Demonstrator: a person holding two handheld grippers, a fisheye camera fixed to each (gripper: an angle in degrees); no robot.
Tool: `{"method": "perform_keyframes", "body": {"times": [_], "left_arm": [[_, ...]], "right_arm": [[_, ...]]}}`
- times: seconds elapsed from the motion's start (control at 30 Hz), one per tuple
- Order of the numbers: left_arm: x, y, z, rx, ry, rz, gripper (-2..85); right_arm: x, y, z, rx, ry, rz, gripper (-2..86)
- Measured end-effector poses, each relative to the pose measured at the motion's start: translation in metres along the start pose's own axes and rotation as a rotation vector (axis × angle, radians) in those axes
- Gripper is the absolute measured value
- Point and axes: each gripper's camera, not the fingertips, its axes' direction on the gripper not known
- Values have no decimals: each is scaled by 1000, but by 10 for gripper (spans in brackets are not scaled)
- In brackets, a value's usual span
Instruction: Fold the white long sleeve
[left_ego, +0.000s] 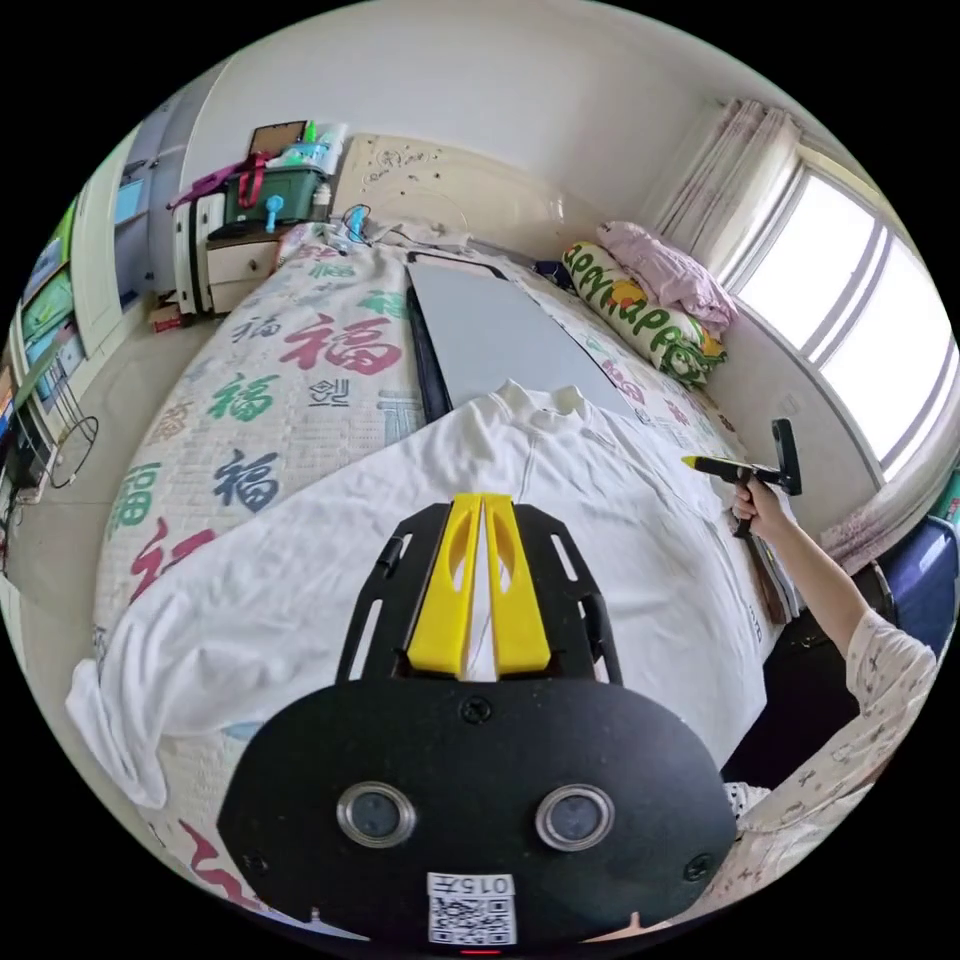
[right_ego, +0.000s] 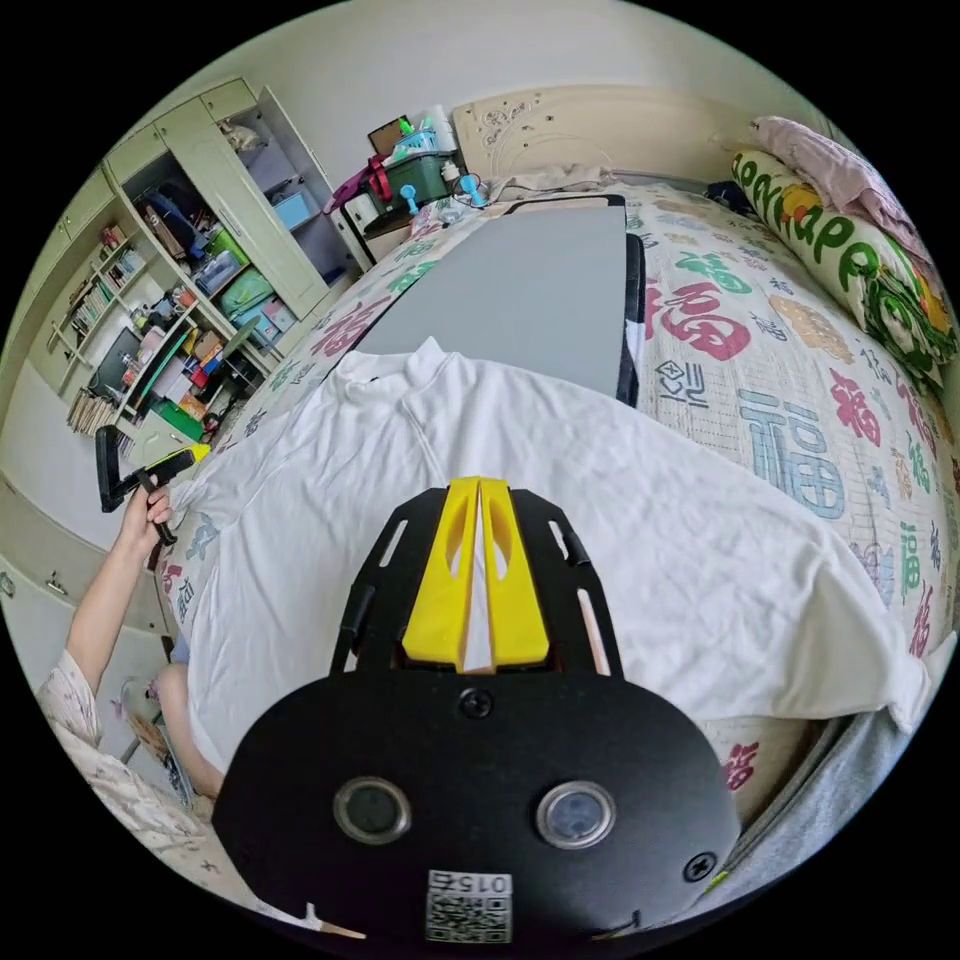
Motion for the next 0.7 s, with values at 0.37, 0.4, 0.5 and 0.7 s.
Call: {"method": "perform_keyframes", "body": {"times": [0.37,0.4,0.5,0.7], "left_arm": [[6,-133,169,-160,-74,-21,-7],[5,-137,176,-170,-73,-19,-7],[4,-150,204,-185,-95,4,-8],[-15,-175,228,-166,-119,-42,-7]], "right_arm": [[-73,-64,104,34,440,-43,-10],[-70,-69,112,-17,445,-31,-10],[-64,-80,117,-30,446,-42,-10],[-42,-88,101,-28,439,-4,-7]]}}
